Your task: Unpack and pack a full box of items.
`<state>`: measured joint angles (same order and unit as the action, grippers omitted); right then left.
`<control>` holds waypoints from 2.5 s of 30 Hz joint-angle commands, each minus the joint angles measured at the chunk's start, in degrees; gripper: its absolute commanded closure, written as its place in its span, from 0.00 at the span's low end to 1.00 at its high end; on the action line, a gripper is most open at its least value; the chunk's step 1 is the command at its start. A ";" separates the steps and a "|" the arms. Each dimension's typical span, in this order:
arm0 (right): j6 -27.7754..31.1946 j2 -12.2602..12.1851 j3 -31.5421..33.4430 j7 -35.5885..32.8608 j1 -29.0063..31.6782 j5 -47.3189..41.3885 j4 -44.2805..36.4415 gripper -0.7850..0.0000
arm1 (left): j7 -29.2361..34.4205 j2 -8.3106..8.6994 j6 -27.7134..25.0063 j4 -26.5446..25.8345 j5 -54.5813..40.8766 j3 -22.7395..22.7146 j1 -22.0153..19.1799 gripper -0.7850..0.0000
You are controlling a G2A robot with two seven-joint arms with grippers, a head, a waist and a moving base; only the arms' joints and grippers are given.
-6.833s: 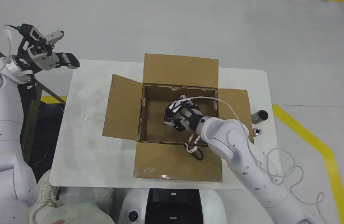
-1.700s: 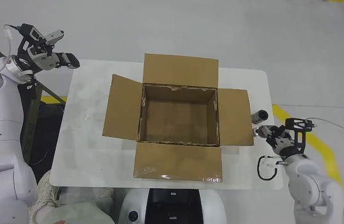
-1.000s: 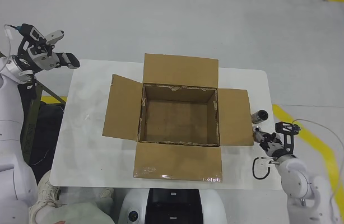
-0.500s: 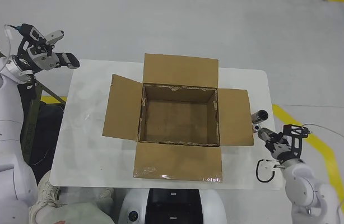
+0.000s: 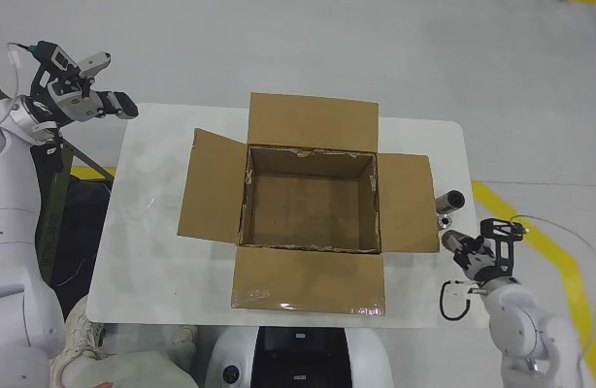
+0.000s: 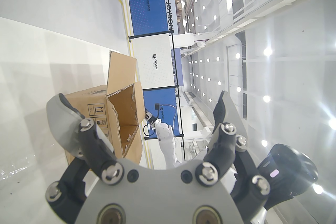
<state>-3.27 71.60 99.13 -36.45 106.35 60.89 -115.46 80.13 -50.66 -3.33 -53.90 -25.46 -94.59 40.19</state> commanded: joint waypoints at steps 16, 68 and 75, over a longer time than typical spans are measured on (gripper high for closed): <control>0.74 -0.42 -2.64 -6.84 -6.68 0.27 6.08 1.00 | 0.00 0.00 0.00 0.00 0.00 0.00 0.00 0.00; 2.90 -0.05 2.79 19.51 8.20 0.17 -15.62 0.02 | 0.00 0.00 0.00 0.00 0.00 0.00 0.00 0.00; 3.67 0.05 2.41 21.03 8.43 0.58 -15.74 0.00 | 0.00 0.00 0.00 0.00 0.00 0.00 0.00 0.00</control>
<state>0.35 71.64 101.61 -15.41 114.79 61.50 -131.25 80.13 -50.66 -3.33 -53.90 -25.46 -94.59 40.19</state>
